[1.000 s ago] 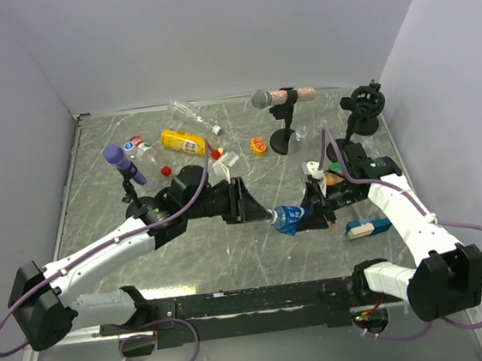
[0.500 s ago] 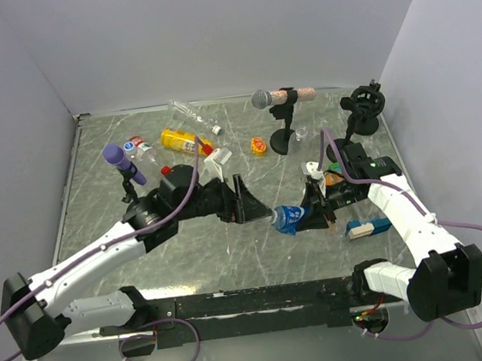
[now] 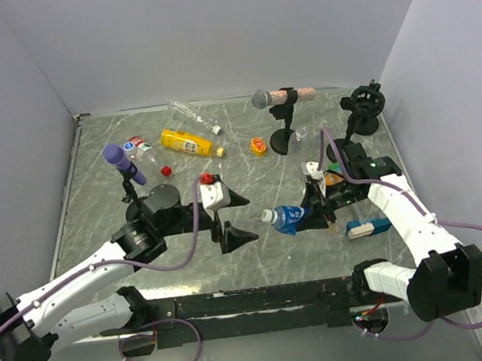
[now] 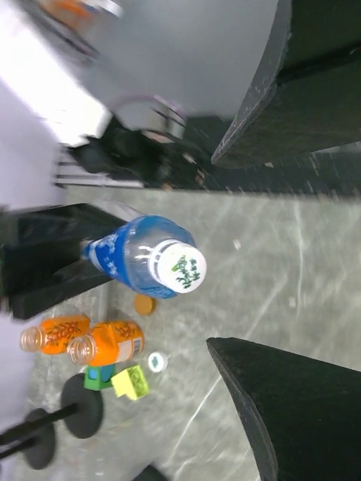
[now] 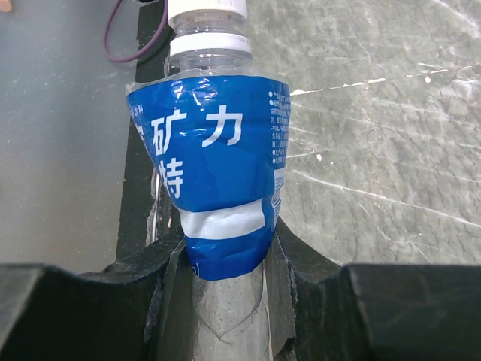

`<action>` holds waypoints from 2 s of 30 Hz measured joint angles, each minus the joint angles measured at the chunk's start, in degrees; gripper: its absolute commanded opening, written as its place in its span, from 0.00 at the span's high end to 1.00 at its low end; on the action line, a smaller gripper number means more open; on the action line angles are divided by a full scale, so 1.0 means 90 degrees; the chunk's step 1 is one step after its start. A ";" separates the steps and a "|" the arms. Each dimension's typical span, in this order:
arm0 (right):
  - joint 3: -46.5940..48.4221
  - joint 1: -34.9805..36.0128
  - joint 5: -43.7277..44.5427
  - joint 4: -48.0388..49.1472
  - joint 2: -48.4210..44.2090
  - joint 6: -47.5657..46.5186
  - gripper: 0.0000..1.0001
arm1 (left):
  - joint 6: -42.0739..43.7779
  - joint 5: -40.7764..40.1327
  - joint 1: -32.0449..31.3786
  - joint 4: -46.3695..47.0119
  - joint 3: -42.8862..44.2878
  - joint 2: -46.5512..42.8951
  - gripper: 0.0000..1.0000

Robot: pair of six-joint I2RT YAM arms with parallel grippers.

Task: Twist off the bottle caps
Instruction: Unscrew the bottle cap from the plastic bottle.

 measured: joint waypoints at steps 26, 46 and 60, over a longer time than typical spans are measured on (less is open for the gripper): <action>0.0000 0.0002 0.0012 0.0000 0.0000 0.0000 0.84 | 0.3077 0.1253 0.0000 -0.0661 0.1100 0.1802 0.42; 0.0000 0.0002 0.0012 0.0017 0.0002 0.0002 0.84 | 0.1712 0.1107 0.0000 -0.0469 0.1095 0.1795 0.99; 0.0000 0.0002 0.0032 0.0012 0.0078 0.0005 0.84 | -0.3524 -0.0121 -0.0039 -0.1127 0.1328 0.1872 0.99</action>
